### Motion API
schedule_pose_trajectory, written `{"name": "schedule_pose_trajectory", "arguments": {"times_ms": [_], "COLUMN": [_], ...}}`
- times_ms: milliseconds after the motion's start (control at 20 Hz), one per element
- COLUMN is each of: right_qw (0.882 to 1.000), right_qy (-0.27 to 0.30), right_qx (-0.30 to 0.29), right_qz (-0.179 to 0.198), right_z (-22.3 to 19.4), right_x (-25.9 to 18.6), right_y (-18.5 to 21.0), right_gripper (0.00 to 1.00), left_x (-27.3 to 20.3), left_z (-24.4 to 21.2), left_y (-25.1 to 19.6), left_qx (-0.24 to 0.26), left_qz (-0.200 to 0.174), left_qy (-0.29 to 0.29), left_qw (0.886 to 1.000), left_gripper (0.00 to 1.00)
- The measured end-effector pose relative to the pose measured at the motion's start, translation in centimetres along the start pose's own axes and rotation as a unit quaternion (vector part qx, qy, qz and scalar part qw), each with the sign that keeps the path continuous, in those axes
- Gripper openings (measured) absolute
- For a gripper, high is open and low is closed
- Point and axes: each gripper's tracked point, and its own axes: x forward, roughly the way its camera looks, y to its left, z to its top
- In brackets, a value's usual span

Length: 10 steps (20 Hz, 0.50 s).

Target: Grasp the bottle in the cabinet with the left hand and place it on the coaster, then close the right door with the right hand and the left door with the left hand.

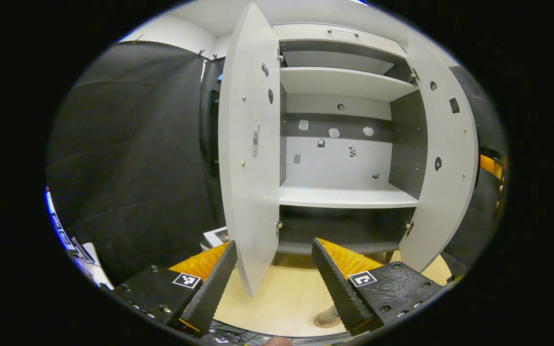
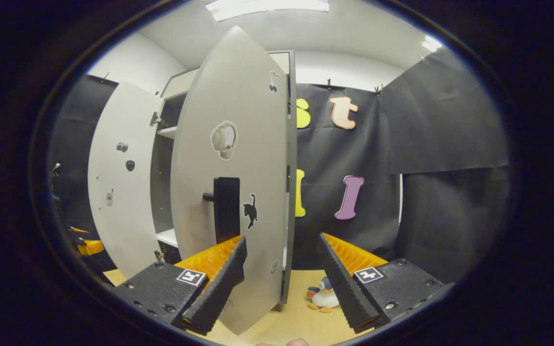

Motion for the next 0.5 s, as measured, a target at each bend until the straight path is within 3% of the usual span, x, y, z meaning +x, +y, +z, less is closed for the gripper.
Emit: {"name": "schedule_pose_trajectory", "arguments": {"times_ms": [50, 100, 300, 450, 500], "right_qw": [1.0, 1.0, 1.0, 1.0, 1.0], "right_qy": [0.001, -0.002, -0.004, -0.003, -0.004], "right_qx": [-0.004, -0.008, 0.001, 0.011, 0.013], "right_qz": [-0.006, -0.014, -0.019, -0.018, -0.015], "right_z": [-0.1, 0.0, 0.0, -0.1, -0.1], "right_x": [0.3, 0.6, 1.1, 1.5, 1.7], "right_y": [0.1, 0.1, 1.0, 1.9, 2.3], "right_gripper": [0.94, 0.98, 1.0, 0.98, 0.98], "left_x": [0.0, -0.2, -0.3, -0.2, -0.1], "left_z": [0.2, 0.3, 1.9, 3.0, 3.3], "left_y": [0.3, 0.9, 3.4, 4.7, 5.2], "left_qx": [0.003, 0.006, 0.008, 0.001, -0.003], "left_qz": [-0.001, 0.002, 0.015, 0.023, 0.026], "left_qy": [0.005, 0.007, -0.002, -0.01, -0.011], "left_qw": [1.0, 1.0, 1.0, 1.0, 1.0], "left_gripper": [0.98, 1.0, 0.92, 0.92, 0.96]}}
